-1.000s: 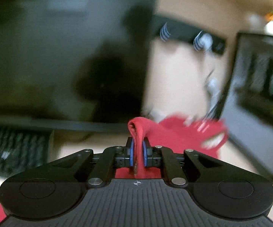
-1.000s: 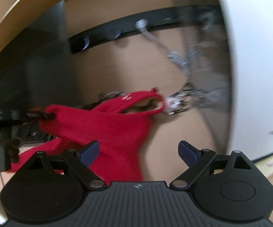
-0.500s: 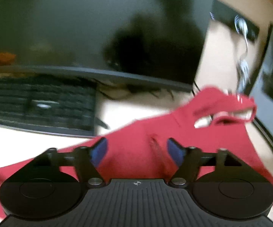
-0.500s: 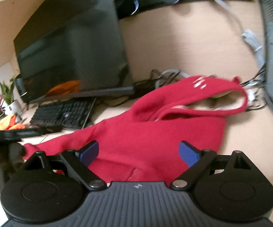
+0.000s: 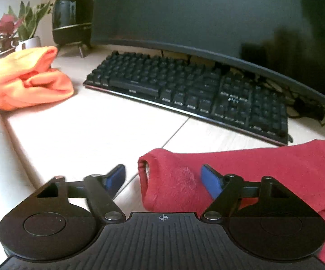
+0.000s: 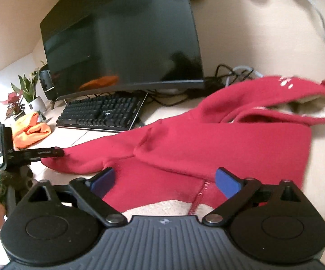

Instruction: Fold clothes

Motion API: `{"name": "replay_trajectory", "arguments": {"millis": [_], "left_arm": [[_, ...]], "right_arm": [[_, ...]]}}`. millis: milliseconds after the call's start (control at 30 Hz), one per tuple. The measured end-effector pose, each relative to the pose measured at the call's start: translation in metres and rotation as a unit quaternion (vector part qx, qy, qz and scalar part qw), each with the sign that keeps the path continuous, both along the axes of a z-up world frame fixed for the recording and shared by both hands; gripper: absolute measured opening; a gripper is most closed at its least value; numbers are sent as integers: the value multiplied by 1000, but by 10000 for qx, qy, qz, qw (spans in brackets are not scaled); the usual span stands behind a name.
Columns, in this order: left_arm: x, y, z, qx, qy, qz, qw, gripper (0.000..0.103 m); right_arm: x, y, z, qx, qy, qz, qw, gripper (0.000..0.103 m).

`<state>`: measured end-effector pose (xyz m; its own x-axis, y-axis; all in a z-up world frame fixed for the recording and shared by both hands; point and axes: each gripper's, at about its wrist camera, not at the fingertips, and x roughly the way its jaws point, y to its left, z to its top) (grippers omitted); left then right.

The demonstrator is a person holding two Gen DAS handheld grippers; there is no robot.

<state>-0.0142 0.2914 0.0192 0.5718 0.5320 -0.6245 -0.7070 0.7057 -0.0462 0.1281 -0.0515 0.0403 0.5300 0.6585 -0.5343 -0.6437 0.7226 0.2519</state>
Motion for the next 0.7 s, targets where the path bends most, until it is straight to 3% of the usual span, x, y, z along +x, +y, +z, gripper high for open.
{"name": "replay_trajectory", "arguments": {"millis": [33, 100, 200, 300, 400, 567, 667, 700], "left_arm": [[0, -1, -1, 41, 22, -3, 10000, 36], [-1, -10, 8, 306, -95, -151, 9994, 23], [5, -35, 37, 971, -394, -594, 9927, 22], [25, -76, 81, 1618, -819, -1305, 9747, 22], [53, -121, 116, 1852, -1206, -2061, 9533, 19], [115, -199, 132, 1707, -1407, -3232, 9201, 19], [148, -233, 118, 1191, -1251, -3766, 9101, 26], [155, -239, 112, 899, -1183, -3899, 9088, 37]], "right_arm": [[-2, -5, 1, -9, -16, -67, 10000, 98], [-5, -18, 3, 14, -21, -235, 9997, 98], [-7, -41, 3, 114, 17, -576, 9983, 98], [-9, -66, 1, 276, 62, -877, 9957, 98], [-13, -89, -3, 456, 88, -1113, 9927, 98], [-19, -127, -9, 636, 163, -1504, 9864, 98], [-19, -147, -11, 726, 217, -1763, 9814, 99], [-19, -151, -12, 749, 238, -1827, 9800, 100]]}}
